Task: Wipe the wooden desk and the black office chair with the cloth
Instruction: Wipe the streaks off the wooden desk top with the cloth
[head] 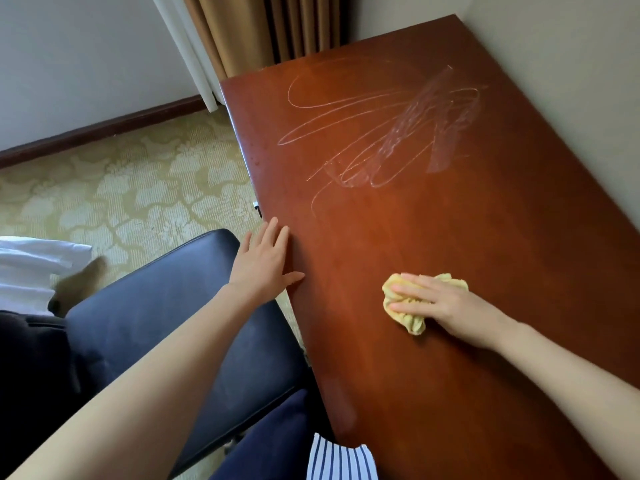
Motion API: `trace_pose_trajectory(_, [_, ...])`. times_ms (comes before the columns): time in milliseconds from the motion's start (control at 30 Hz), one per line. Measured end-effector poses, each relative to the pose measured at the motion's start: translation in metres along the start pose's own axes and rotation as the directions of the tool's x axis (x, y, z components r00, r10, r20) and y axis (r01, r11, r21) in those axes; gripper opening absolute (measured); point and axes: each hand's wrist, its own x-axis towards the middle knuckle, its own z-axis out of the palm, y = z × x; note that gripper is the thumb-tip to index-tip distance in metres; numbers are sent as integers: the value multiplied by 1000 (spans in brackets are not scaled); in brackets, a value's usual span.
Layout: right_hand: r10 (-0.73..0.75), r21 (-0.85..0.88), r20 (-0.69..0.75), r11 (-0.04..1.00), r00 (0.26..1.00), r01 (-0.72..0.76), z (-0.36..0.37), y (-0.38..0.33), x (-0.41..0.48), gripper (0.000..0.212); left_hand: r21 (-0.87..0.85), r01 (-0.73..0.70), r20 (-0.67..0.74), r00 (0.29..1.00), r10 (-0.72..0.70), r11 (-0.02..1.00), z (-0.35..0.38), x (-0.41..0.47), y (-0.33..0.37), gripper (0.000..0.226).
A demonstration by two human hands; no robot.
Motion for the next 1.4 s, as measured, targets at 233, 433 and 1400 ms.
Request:
trace_pose_trajectory(233, [385,98,-170,923,907,-373,-24,27,86,57,41,42,176,983,-49,998,1,25,-12,130])
trace_pose_trajectory(433, [586,120,-283,807,759,-578,-21,23,177,60,-25,58,181,982,-52,998,8,28,-12,133])
trace_pose_trajectory(1400, [-1,-15,-35,1000,999,1,-36,47,72,61,-126,79,179,982,-56,989,4,27,-15,134])
